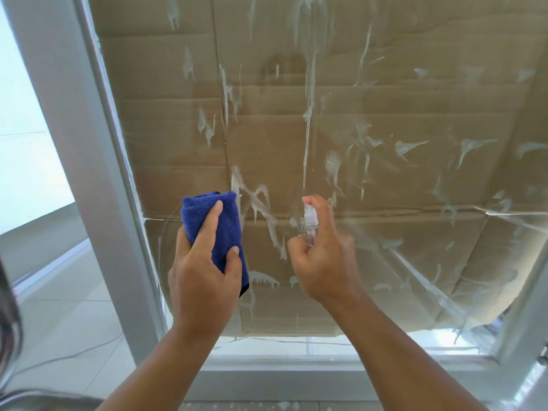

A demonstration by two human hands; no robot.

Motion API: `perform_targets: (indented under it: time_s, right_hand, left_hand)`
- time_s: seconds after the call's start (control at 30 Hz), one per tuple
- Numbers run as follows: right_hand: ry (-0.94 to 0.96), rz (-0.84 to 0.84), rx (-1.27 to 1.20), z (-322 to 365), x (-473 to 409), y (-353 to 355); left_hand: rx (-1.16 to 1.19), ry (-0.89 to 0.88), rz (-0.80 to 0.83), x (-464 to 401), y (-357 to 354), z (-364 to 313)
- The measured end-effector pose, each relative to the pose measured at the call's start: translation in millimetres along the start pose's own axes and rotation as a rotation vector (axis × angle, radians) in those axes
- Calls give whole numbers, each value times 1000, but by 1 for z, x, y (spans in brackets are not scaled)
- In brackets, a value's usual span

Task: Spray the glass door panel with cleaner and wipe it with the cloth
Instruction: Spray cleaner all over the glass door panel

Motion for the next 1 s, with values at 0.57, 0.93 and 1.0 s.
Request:
perform_targets:
  time_s: [0.57,0.93,1.0]
  right_hand:
    - [64,-29,-44,32,-1,-38]
    - [50,223,95,12,49,-84]
    - [49,227,96,10,57,-89]
  left_hand:
    - [18,7,0,-7,13,23]
    - [-84,79,17,25,28,67]
    - [-116,55,19,33,29,72]
Point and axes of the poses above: each hand's wrist, its own x-axis away from the middle knuckle, its own y-axis out of the back of the hand, z = x × y, the point moved 8 cm from there along -x, towards the middle knuckle, and after that the axes turned 14 degrees about x, right-handed, at the moved point
